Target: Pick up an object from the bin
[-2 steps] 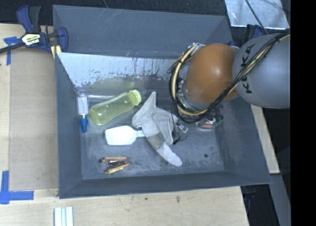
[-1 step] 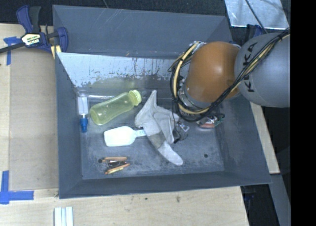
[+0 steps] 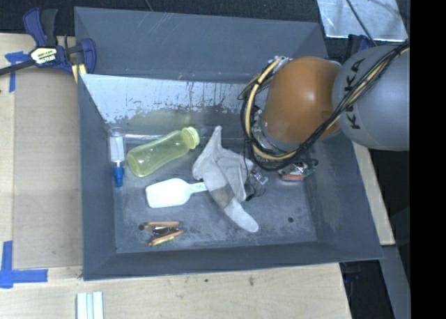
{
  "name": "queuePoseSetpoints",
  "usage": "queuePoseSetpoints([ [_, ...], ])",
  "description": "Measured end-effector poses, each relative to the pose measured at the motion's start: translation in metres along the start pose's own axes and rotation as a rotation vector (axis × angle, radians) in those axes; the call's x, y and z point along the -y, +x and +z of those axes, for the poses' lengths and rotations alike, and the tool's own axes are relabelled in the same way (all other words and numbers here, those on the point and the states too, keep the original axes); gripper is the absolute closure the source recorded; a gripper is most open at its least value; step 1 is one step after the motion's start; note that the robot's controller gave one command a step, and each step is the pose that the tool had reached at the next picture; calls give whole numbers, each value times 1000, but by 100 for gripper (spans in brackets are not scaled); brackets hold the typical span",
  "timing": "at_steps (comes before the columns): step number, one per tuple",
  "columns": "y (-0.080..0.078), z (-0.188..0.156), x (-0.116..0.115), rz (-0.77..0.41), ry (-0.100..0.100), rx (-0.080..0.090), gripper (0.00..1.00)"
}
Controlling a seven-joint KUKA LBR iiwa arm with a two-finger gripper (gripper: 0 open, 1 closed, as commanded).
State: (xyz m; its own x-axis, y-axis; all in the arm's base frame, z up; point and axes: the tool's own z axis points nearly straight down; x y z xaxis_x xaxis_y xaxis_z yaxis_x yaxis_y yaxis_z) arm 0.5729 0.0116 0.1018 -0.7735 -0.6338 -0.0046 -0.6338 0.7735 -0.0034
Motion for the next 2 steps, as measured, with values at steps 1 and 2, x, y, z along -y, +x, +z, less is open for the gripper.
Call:
queuePoseSetpoints([
  [1, 1, -7, -1, 0, -5, -6, 100],
  [2, 1, -23, -1, 1, -5, -6, 100],
])
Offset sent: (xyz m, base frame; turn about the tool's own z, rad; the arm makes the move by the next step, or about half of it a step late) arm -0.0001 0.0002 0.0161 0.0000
